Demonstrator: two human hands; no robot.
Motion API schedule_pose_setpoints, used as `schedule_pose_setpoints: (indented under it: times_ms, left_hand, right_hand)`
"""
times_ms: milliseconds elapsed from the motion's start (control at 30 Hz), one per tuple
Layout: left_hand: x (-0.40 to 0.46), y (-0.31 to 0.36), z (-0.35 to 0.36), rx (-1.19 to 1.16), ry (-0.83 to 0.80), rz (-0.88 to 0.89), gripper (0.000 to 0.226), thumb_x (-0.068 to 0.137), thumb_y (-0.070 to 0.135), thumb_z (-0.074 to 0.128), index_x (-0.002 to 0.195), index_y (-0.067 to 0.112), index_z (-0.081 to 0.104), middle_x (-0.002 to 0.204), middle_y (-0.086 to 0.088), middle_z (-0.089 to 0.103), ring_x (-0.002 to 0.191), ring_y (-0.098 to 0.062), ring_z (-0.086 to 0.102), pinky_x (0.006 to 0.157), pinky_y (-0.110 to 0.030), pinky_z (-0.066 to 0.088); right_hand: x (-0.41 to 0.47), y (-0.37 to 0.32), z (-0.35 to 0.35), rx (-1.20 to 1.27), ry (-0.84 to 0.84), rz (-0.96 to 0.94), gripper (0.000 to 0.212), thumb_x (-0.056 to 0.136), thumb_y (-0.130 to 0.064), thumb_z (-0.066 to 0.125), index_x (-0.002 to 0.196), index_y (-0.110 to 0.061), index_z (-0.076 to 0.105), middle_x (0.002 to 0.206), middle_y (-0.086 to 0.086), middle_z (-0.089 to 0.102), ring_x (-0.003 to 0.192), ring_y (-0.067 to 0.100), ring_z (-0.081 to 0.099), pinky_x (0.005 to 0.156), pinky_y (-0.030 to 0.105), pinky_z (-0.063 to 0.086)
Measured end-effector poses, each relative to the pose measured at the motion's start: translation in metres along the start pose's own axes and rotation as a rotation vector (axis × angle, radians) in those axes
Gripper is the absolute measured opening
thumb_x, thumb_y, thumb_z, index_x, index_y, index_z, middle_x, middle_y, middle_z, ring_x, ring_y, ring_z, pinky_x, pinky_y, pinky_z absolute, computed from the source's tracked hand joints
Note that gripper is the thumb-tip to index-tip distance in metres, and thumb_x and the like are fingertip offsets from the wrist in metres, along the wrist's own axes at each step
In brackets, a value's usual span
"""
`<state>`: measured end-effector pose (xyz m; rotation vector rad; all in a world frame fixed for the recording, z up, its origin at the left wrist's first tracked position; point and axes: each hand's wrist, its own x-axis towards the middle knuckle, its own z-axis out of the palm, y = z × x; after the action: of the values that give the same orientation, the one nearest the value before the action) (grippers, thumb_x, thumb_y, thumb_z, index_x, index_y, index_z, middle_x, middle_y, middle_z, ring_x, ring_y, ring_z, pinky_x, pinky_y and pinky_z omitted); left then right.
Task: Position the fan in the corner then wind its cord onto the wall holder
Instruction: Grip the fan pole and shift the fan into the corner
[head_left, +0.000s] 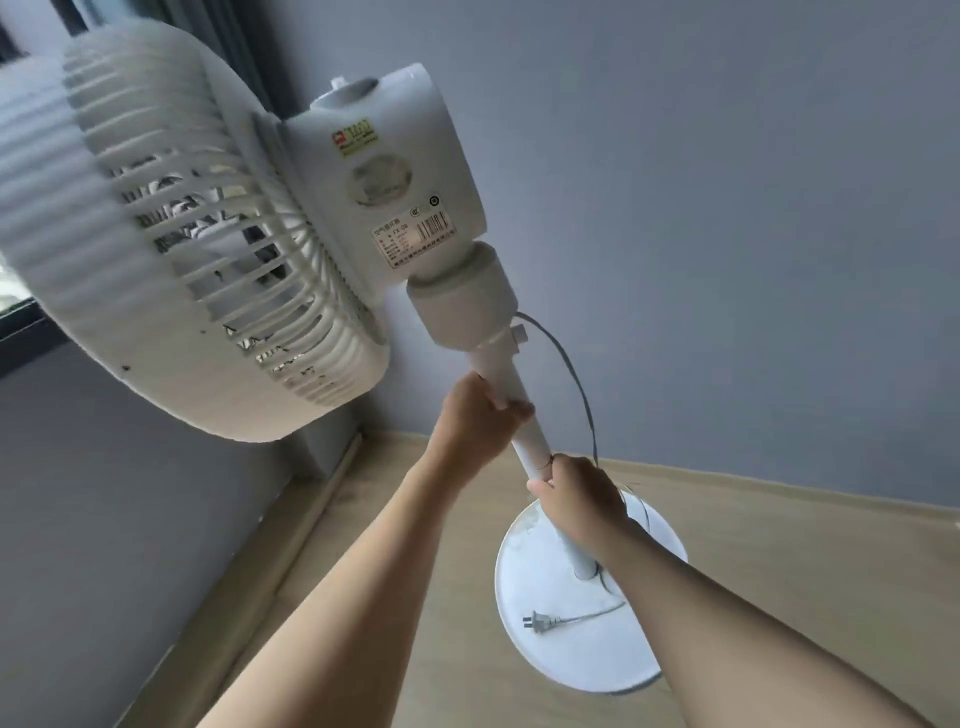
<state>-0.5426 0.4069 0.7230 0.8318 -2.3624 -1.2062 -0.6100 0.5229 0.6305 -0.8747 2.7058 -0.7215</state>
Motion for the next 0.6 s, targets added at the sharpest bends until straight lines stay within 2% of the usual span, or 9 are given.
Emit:
schedule_pose_setpoints:
  times_ms: [33,133,200,333,433,600]
  left_hand:
    - [-0.004,0.026,0.041,-0.003,-0.046,0.027,0.019,0.080,0.022,0.072,0.090,0.009,0.062,0.074,0.000,0.064,0.067,-0.018,0.062,0.053,-0.026,0.044]
    - [-0.003,0.054,0.086,-0.035,-0.078,0.072,0.025,0.079,0.021,0.073,0.097,0.008,0.061,0.084,-0.008,0.068,0.080,-0.027,0.067,0.069,-0.039,0.055]
    - [-0.003,0.086,0.135,-0.043,-0.131,0.117,0.025,0.077,0.021,0.073,0.095,0.008,0.061,0.084,-0.008,0.068,0.081,-0.029,0.067,0.073,-0.043,0.056]
    - [-0.001,0.154,0.233,-0.027,-0.284,0.230,0.023,0.076,0.021,0.075,0.091,0.009,0.063,0.080,-0.005,0.069,0.078,-0.026,0.067,0.067,-0.038,0.054]
    - [0.003,0.180,0.269,-0.047,-0.335,0.263,0.020,0.076,0.019,0.075,0.088,0.012,0.061,0.076,-0.003,0.067,0.075,-0.025,0.066,0.062,-0.033,0.051]
    - [0.021,0.239,0.378,-0.033,-0.490,0.355,0.020,0.078,0.019,0.074,0.089,0.010,0.060,0.077,-0.004,0.064,0.071,-0.021,0.062,0.057,-0.030,0.046]
  right_hand:
    - [-0.008,0.042,-0.023,0.003,0.032,0.050,0.032,0.091,-0.035,0.055,0.112,-0.013,0.063,0.109,0.007,0.068,0.100,0.030,0.063,0.078,0.030,0.046]
    - [-0.012,0.086,-0.049,0.000,0.078,0.097,0.030,0.091,-0.033,0.054,0.112,-0.012,0.062,0.109,0.007,0.068,0.101,0.030,0.063,0.078,0.029,0.046]
    - [-0.020,0.133,-0.079,0.015,0.103,0.172,0.030,0.091,-0.032,0.055,0.111,-0.011,0.063,0.109,0.008,0.069,0.101,0.030,0.064,0.081,0.031,0.048]
    - [-0.027,0.229,-0.132,0.040,0.183,0.341,0.032,0.090,-0.033,0.057,0.110,-0.010,0.063,0.111,0.010,0.069,0.102,0.032,0.064,0.082,0.032,0.048]
    - [-0.027,0.264,-0.152,0.052,0.204,0.393,0.033,0.090,-0.035,0.057,0.110,-0.009,0.062,0.113,0.010,0.068,0.103,0.033,0.063,0.081,0.032,0.048]
    - [-0.015,0.365,-0.194,0.074,0.254,0.532,0.033,0.089,-0.036,0.057,0.108,-0.009,0.063,0.110,0.010,0.069,0.100,0.032,0.064,0.079,0.033,0.049]
